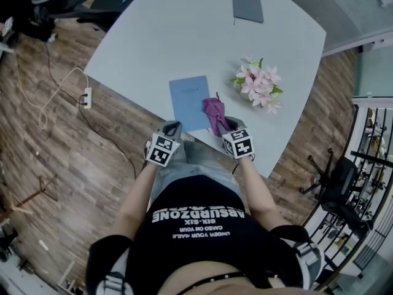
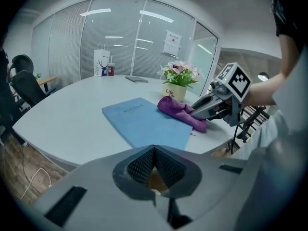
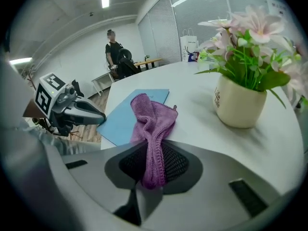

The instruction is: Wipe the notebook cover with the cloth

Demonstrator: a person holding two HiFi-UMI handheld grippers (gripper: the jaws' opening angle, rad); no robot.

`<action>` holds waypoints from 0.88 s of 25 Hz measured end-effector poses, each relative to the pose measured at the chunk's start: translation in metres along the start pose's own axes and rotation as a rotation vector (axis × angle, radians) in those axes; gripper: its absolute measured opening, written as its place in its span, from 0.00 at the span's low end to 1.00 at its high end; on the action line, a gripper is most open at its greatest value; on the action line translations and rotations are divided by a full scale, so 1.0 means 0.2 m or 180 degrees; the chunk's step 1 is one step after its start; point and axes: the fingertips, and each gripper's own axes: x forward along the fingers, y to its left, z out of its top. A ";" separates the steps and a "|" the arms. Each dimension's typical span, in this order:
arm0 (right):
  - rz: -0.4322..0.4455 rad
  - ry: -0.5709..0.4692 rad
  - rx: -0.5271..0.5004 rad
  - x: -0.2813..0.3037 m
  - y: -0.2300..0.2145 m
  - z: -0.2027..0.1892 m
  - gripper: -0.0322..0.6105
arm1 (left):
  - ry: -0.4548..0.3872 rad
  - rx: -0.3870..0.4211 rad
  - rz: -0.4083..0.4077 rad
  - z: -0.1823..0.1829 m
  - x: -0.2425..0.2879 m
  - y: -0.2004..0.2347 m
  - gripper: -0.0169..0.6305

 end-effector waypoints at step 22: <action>0.0000 -0.0088 -0.0028 0.00 0.00 0.00 0.18 | 0.0072 -0.0035 0.0004 0.00 0.01 0.00 0.05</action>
